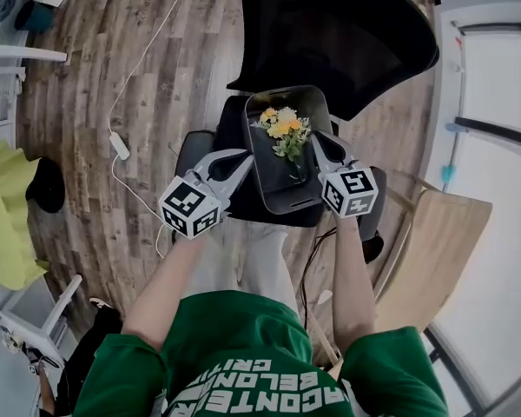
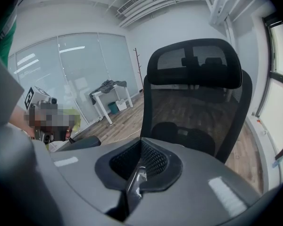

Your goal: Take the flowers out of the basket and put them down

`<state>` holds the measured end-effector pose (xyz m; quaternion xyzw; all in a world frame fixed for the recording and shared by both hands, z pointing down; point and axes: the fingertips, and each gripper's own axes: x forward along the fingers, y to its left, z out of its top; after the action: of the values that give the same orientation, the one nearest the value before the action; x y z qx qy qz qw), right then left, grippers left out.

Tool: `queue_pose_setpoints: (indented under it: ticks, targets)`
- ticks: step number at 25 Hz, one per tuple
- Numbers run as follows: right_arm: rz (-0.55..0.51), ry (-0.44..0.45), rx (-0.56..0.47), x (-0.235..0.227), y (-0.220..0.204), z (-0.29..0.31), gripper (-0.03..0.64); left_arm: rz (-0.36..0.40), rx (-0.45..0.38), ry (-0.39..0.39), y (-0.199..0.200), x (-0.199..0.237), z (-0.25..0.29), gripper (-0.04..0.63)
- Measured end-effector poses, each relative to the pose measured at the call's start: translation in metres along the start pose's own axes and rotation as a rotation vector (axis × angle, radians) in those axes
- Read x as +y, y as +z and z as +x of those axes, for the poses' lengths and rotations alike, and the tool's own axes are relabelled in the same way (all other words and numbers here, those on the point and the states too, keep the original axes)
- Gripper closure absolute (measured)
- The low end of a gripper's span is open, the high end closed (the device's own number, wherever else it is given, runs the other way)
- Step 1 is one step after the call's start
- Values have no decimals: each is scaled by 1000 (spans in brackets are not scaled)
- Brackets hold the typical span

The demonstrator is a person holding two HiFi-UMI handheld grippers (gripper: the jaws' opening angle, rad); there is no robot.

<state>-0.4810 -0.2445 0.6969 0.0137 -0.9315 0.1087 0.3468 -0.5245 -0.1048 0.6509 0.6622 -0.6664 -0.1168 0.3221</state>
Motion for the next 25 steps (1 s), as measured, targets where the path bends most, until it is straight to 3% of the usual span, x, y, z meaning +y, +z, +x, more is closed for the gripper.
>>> queue_pose_setpoints:
  ticks: [14,25]
  targets:
    - [66,6,35,-20,-78,65,611,-21,30,-9,-68,40,53,578]
    - [113,-23,58,-33,-125,95,611,-66,-8,-2,-83,49,65,578]
